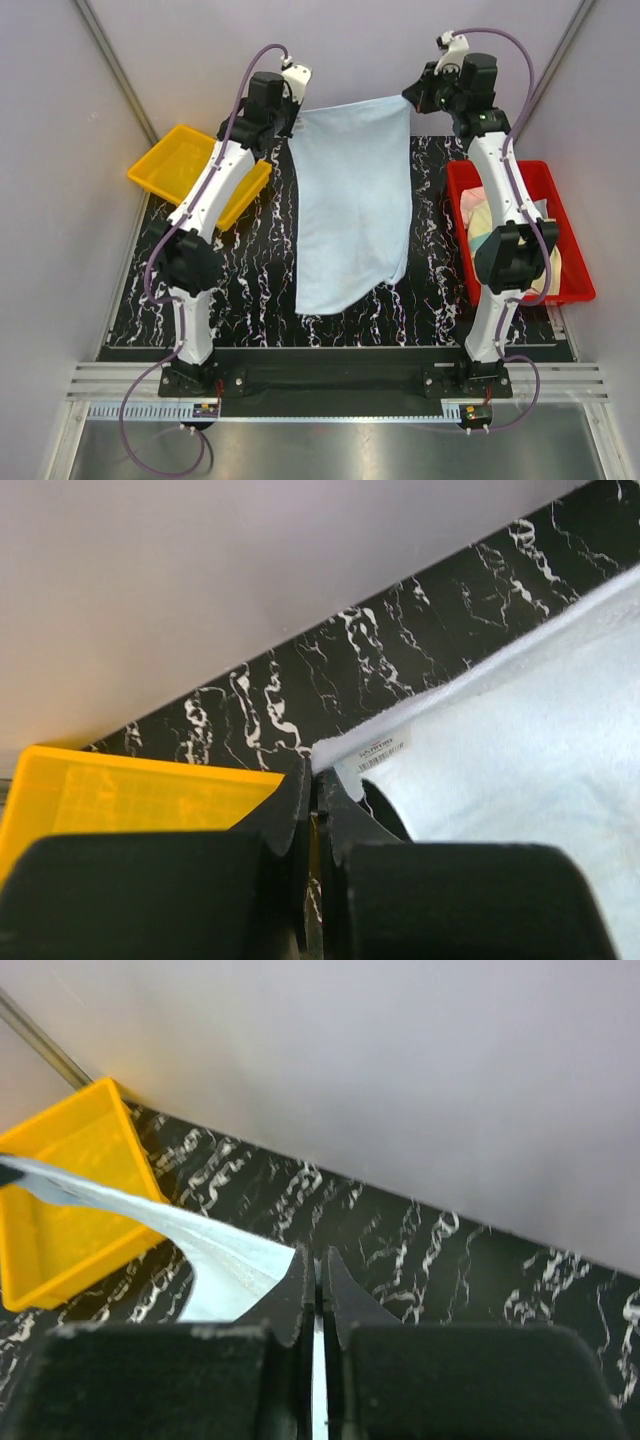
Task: Fold and stack the towels
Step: Flatten out the crumpled towel
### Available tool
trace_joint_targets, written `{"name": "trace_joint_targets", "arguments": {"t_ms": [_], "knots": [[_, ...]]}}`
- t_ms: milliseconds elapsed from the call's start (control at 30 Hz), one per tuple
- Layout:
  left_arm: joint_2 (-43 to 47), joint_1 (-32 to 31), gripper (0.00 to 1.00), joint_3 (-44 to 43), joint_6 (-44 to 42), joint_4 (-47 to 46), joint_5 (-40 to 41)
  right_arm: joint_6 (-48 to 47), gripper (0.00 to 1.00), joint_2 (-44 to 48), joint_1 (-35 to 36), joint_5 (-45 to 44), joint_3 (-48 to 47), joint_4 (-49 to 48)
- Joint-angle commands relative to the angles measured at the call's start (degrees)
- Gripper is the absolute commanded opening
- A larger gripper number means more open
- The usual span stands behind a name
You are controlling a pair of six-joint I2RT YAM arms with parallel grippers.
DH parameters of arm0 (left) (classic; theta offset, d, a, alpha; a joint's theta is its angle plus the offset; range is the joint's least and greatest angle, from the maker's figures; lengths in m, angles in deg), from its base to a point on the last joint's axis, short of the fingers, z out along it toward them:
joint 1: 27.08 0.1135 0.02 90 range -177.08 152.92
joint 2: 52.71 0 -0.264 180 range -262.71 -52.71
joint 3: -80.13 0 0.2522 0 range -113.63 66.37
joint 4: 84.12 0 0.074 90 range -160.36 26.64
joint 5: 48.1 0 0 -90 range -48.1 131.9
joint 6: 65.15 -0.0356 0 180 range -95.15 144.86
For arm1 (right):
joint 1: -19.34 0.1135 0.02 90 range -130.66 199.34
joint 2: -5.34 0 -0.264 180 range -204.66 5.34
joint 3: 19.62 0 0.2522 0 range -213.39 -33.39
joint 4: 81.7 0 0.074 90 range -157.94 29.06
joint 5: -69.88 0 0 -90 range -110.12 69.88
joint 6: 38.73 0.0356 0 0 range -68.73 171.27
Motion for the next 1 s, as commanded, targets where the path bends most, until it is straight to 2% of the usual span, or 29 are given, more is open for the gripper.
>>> {"name": "trace_joint_targets", "arguments": {"t_ms": [0, 100, 167, 300, 333, 467, 500, 633, 667, 767, 867, 967], "knots": [[9.9, -1.3, 0.00, 3.5, -3.1, -6.8, 3.1, 0.8, 0.00, 4.2, 0.2, 3.5, -6.8, -1.4], [19.4, -5.0, 0.00, 9.0, -6.4, -7.5, 6.3, 0.8, 0.00, 12.8, 0.8, 6.2, -1.4, 0.6], [26.9, -7.6, 0.00, 12.2, -8.9, -7.0, 9.5, 0.2, 0.00, 21.7, 1.3, 7.4, 4.8, 2.7], [39.1, -17.4, 0.00, 19.9, -12.1, -5.9, 16.7, 0.4, 0.00, 37.3, 1.7, 10.5, 14.3, 5.3], [41.5, -19.2, 0.00, 20.6, -12.2, -5.1, 17.9, 1.1, 0.00, 42.8, 1.7, 11.6, 16.4, 5.8], [50.7, -28.3, 0.00, 19.4, -9.0, 2.3, 17.7, 4.2, 0.00, 53.4, 1.7, 14.4, 19.9, 6.9], [51.4, -31.8, 0.00, 18.7, -8.1, 3.8, 17.1, 4.9, 0.00, 55.3, 1.7, 14.9, 20.5, 6.8], [52.1, -37.9, 0.00, 12.8, -3.8, 9.7, 12.9, 7.9, 0.00, 63.7, 1.7, 16.5, 21.1, 6.4], [51.8, -39.9, 0.00, 8.4, -3.4, 12.0, 12.3, 8.3, 0.00, 64.6, 1.7, 16.4, 20.6, 5.8], [50.5, -41.9, 0.00, 1.3, -2.1, 13.0, 9.9, 10.3, 0.00, 65.3, 1.7, 17.0, 17.1, 4.6], [50.0, -42.1, 0.00, -1.7, -1.7, 11.1, 8.7, 11.3, 0.00, 64.6, 1.7, 16.1, 14.4, 2.9], [49.5, -42.1, 0.00, -2.6, -3.8, 8.4, 11.7, 9.2, 0.00, 63.9, 1.7, 9.7, 14.0, 2.1]]}}
